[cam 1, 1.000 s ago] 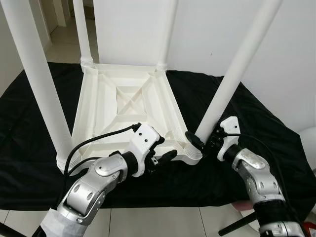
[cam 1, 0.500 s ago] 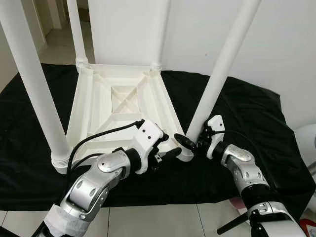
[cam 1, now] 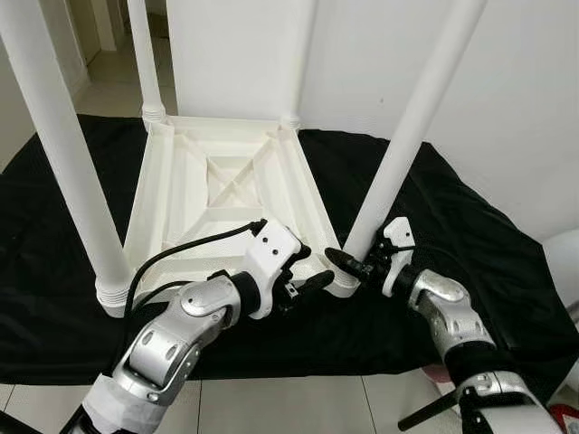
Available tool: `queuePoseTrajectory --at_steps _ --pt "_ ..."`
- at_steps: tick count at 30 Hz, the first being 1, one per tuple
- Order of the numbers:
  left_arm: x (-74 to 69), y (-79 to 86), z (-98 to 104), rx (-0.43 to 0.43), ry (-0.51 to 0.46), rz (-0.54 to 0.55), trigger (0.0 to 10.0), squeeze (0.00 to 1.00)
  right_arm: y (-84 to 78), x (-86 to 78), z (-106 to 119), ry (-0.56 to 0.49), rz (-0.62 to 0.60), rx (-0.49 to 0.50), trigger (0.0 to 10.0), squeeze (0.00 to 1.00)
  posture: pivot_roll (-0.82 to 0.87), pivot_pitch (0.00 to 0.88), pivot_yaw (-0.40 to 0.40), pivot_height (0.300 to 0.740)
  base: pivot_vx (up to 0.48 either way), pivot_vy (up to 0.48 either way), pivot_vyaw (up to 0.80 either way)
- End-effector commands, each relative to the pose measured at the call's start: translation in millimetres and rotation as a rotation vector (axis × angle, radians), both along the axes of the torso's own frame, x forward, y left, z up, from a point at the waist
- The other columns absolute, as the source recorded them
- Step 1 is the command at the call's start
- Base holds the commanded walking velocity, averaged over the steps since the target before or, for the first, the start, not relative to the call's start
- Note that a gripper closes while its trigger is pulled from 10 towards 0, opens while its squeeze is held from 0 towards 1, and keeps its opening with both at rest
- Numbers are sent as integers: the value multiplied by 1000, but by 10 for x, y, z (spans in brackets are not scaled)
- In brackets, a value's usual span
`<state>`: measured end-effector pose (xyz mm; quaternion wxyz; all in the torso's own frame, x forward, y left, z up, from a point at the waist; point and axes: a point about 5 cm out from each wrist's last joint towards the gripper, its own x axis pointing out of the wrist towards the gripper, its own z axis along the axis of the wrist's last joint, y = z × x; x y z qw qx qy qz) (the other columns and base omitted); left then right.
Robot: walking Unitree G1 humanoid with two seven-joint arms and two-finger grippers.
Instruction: Building children table
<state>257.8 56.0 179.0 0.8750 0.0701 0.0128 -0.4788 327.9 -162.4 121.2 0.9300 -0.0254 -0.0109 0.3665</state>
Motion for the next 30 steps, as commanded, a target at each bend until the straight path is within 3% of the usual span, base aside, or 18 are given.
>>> queuePoseTrajectory --at_steps 1,10,12,13,16,19,21,22,24,30 --pt "-23 -38 -11 2 8 -56 10000 0 28 -9 -24 8 -17 -3 10000 0 1 0 -104 740 0 0 0" --pt "-33 -49 -24 -2 13 -54 10000 0 151 -31 26 -20 -165 23 10000 0 1 0 -118 740 0 0 0" --pt "-43 -48 -33 -2 14 -52 10000 0 203 -66 48 -29 -220 43 10000 0 2 0 -121 740 0 0 0" --pt "-51 -45 -42 -2 17 -50 10000 0 317 -143 55 -35 -276 56 10000 0 2 0 -121 740 0 0 0" --pt "-51 -45 -42 -2 17 -50 10000 0 317 -143 55 -35 -276 56 10000 0 2 0 -121 740 0 0 0" --pt "-61 -45 -53 -4 22 -49 10000 0 453 -241 62 -19 -469 81 10000 0 -1 0 -127 740 0 0 0" --pt "-61 -45 -53 -4 22 -49 10000 0 453 -241 62 -19 -469 81 10000 0 -1 0 -127 740 0 0 0" --pt "-64 -47 -55 -4 22 -50 10000 0 472 -261 61 -2 -557 92 10000 0 -2 0 -126 740 0 0 0" --pt "-68 -52 -55 -6 25 -53 10000 0 483 -273 72 3 -615 102 10000 0 -3 0 -125 740 0 0 0" --pt "-78 -66 -60 -6 29 -65 10000 0 471 -290 97 6 -661 123 10000 0 -8 0 -119 740 0 0 0"
